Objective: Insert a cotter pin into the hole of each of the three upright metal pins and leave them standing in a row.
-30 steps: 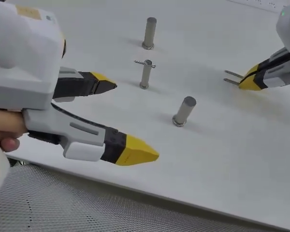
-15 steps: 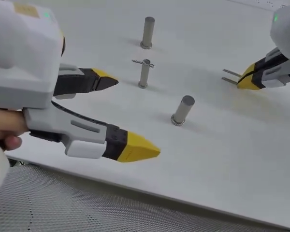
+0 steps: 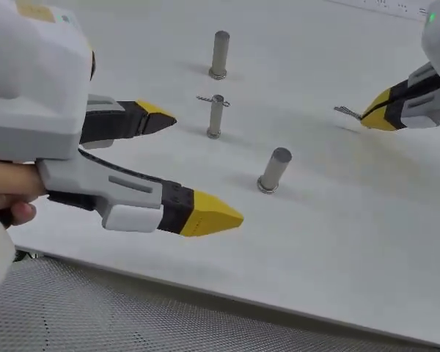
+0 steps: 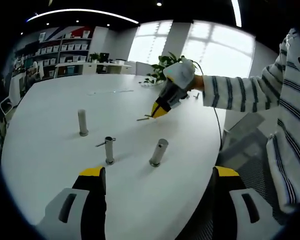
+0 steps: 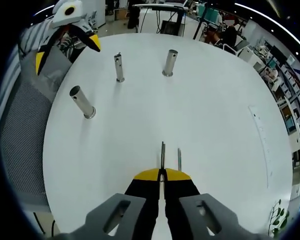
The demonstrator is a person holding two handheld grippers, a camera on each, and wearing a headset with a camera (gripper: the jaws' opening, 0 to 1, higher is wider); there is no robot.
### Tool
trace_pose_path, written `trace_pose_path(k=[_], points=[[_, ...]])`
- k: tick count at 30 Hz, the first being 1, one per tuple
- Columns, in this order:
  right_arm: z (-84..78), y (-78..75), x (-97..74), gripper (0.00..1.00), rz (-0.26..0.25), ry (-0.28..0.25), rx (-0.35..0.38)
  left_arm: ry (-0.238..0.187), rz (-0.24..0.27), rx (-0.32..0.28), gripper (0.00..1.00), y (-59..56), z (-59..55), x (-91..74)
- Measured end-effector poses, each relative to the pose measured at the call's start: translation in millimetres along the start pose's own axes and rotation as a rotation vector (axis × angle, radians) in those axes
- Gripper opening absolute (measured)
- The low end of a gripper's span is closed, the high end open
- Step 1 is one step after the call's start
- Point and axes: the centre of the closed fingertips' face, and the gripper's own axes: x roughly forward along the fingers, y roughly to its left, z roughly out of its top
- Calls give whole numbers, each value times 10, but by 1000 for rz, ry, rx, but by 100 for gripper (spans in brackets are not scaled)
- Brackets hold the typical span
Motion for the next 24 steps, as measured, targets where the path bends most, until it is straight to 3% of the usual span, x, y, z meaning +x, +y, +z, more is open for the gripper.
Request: trace_pose_path(k=[8,19,24], points=[[52,-34,-139,0,-54,-71,-3,-27,-3,-24,80,0,98,60],[193,118,-295,0,-98,-141,-38,-80,-31,-74,73,-35,302,225],[311,262,-398,0,-115,-173,-68,-117,-55,-109,66,-64,407,291]])
